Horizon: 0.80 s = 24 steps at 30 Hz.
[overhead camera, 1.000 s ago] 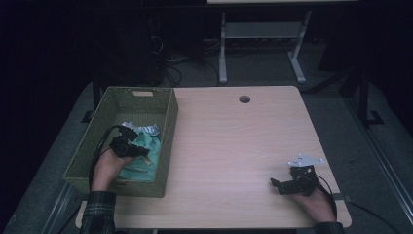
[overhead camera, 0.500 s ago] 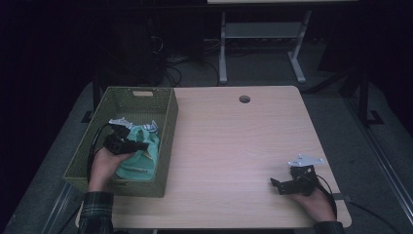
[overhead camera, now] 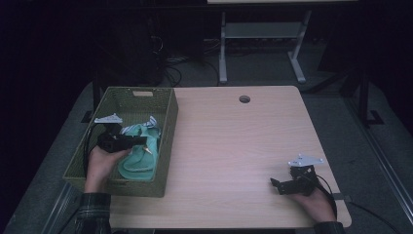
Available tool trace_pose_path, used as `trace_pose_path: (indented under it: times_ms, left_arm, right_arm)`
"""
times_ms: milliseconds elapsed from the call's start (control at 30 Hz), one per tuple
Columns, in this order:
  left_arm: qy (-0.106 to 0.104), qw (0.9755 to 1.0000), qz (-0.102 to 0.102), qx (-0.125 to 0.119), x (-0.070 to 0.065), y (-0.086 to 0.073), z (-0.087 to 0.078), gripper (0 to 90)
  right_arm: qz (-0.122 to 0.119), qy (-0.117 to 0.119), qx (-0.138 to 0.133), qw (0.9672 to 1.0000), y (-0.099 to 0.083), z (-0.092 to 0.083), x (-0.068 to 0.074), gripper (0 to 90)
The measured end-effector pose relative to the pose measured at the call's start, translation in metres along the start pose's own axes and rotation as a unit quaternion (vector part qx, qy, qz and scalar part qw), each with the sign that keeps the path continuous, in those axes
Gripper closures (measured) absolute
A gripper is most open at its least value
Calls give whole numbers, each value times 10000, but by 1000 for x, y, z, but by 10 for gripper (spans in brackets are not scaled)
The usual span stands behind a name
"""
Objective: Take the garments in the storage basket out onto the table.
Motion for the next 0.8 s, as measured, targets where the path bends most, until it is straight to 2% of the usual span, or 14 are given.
trace_pose_path:
  times_ms: [333,500,800]
  left_arm:
    - [70,9994,190,-295,-9,16,-11,838]
    - [7,9988,191,-440,-12,24,-18,838]
    - [-62,9972,387,-631,-21,48,-31,838]
  right_arm:
    - [-8,7,0,10000,0,0,0,6]
    - [-9,7,-1,10000,0,0,0,7]
    - [-15,6,3,10000,0,0,0,7]
Point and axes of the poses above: each handheld gripper's, and its own axes: z roughly forward along the jaws, y roughly out of its top, x roughly to its left, the point moved 9 cm from there along z, roughly forward along the jaws, and after that the axes turned 3 degrees about -x, right-handed, at the moved point
